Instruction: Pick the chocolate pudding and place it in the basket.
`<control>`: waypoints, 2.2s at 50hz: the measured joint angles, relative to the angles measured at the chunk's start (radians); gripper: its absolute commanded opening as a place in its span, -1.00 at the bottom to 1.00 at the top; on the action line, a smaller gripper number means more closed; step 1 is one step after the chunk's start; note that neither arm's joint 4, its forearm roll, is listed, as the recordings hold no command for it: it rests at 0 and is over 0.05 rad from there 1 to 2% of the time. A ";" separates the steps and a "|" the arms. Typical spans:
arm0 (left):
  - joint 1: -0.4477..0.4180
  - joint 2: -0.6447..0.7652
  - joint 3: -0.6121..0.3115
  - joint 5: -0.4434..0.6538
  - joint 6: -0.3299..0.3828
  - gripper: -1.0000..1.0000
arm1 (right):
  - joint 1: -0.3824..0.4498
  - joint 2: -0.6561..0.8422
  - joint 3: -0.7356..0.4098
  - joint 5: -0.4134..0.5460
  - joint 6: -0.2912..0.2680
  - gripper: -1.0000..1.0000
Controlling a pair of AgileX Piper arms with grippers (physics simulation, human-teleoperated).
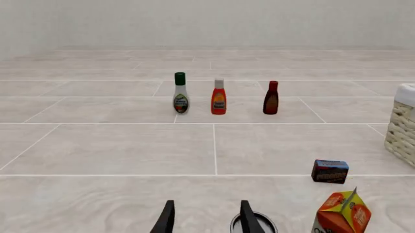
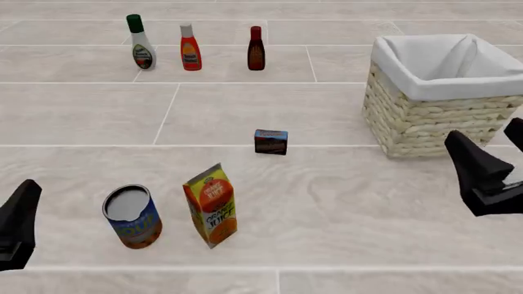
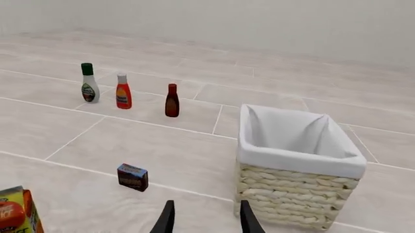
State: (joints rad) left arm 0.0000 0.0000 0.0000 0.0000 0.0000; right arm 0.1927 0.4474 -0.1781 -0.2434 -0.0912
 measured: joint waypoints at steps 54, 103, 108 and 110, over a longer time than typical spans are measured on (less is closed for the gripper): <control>0.000 0.000 0.000 0.000 0.000 1.00 | 0.209 0.799 -0.559 -0.039 -0.041 1.00; 0.000 0.000 0.000 0.000 0.000 1.00 | 0.288 1.222 -1.074 0.237 -0.057 1.00; 0.000 0.000 0.000 0.000 0.000 1.00 | 0.301 1.253 -1.114 0.270 -0.059 1.00; 0.000 0.000 0.000 0.000 0.000 1.00 | 0.306 1.266 -1.131 0.285 -0.058 1.00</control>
State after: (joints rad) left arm 0.0000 0.0000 0.0000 0.0000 0.0000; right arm 0.4985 1.7129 -1.3089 0.0413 -0.1493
